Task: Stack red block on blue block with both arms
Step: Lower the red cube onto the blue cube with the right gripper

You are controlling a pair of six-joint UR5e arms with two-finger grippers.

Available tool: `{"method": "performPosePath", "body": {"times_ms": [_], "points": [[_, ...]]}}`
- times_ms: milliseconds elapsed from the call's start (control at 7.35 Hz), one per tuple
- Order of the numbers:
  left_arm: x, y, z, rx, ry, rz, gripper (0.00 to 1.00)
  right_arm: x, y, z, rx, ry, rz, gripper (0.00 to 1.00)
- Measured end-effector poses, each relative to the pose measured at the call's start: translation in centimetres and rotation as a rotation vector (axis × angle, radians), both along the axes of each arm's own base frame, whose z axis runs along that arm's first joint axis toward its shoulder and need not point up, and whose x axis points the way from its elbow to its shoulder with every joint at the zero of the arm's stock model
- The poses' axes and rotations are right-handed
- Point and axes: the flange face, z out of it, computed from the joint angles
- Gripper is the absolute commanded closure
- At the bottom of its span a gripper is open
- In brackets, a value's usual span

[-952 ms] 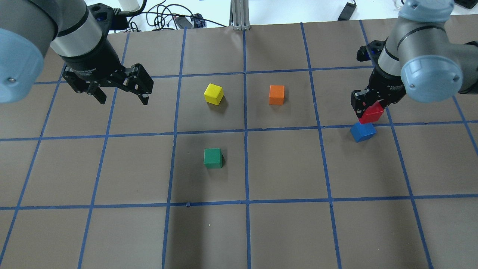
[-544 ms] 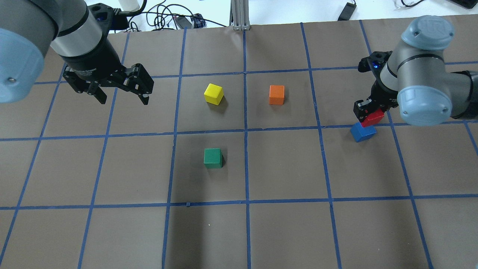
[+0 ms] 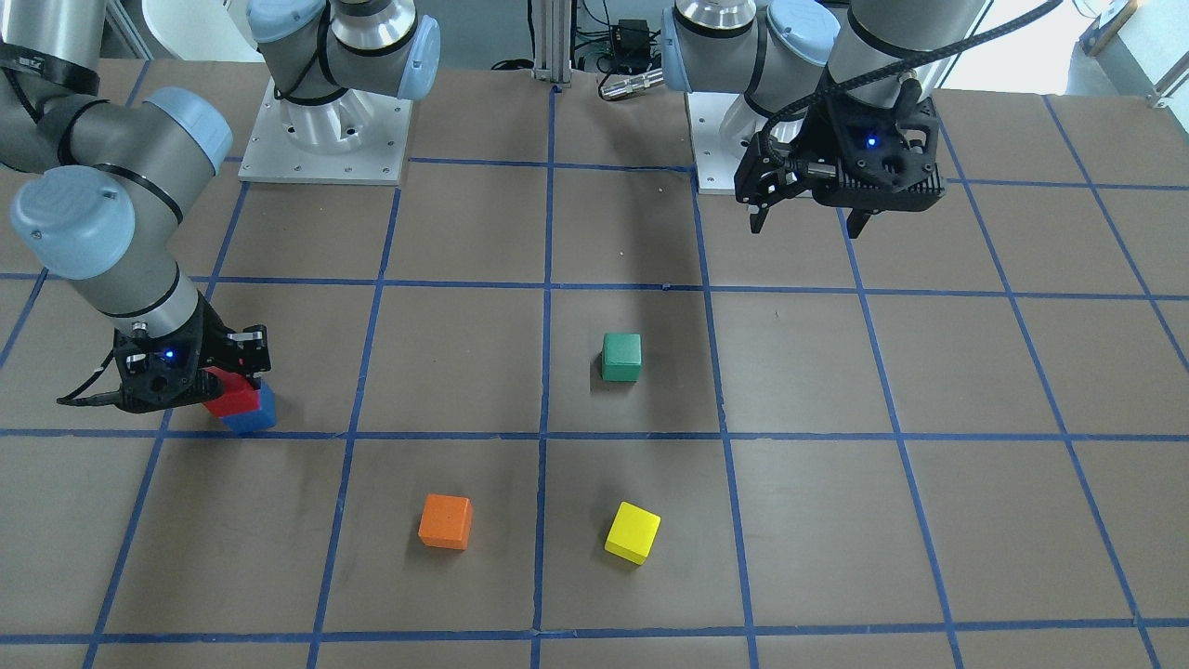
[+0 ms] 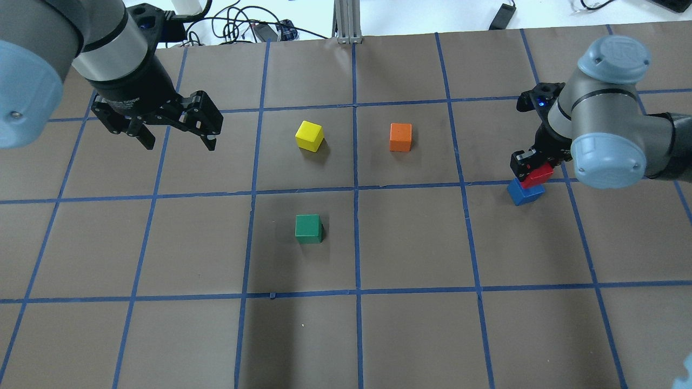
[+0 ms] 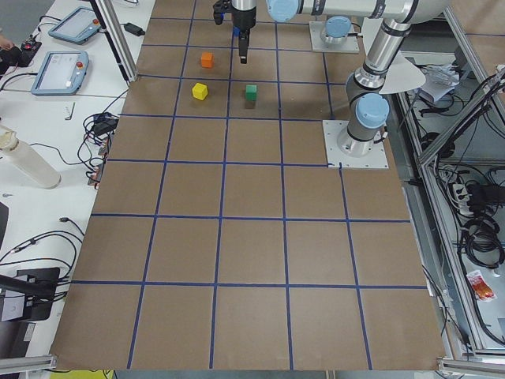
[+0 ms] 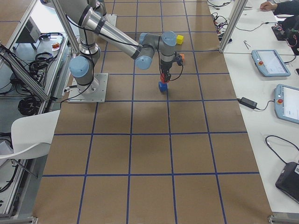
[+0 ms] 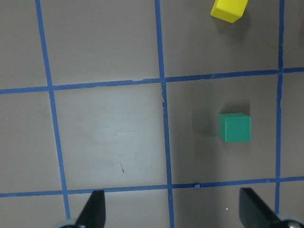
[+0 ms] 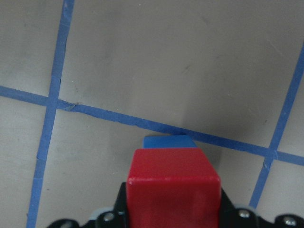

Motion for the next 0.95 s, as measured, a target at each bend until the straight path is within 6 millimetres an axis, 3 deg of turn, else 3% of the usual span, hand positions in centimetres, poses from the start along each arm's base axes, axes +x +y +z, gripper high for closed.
{"method": "performPosePath", "body": {"times_ms": [952], "points": [[0.1, -0.1, 0.1, -0.003, -0.007, 0.002, 0.00, -1.3, 0.2, -0.4, 0.015, -0.003, -0.024, 1.00]]}}
